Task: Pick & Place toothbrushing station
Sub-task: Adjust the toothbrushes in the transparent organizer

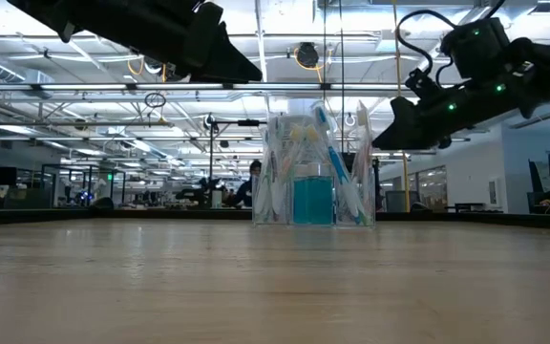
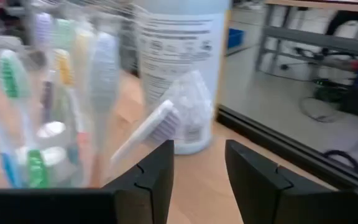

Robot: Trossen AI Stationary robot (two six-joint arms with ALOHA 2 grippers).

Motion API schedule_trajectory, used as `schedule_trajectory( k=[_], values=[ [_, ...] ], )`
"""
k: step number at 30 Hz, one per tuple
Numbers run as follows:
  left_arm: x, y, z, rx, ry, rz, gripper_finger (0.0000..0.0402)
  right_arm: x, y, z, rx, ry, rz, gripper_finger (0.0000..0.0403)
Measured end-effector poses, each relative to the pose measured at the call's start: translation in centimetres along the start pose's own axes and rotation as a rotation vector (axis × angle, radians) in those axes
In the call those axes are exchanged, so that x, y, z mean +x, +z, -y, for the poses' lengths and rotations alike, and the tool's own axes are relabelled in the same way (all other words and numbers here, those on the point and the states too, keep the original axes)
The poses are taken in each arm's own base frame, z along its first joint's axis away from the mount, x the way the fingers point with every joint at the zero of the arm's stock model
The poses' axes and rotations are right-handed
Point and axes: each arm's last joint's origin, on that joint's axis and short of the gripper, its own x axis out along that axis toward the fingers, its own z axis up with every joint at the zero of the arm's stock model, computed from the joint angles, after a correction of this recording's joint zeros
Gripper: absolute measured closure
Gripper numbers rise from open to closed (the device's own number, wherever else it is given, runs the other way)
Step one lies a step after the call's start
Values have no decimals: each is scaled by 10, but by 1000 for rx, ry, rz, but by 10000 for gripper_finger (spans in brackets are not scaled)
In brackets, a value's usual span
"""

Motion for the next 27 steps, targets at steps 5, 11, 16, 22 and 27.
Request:
schedule_trajectory(
  k=[5,11,16,22,27],
  values=[
    [0,1,0,2,0,8,163,3,0,-2,6,85,4,268],
    [0,2,0,4,-43,19,163,2,6,-2,31,91,64,268],
    [3,1,-3,0,-55,19,163,2,10,-3,23,92,104,268],
    [6,2,-7,-23,-38,31,163,3,11,-2,-18,133,110,268],
    [8,7,-11,-56,-21,73,163,6,16,6,9,145,148,263]
  ],
)
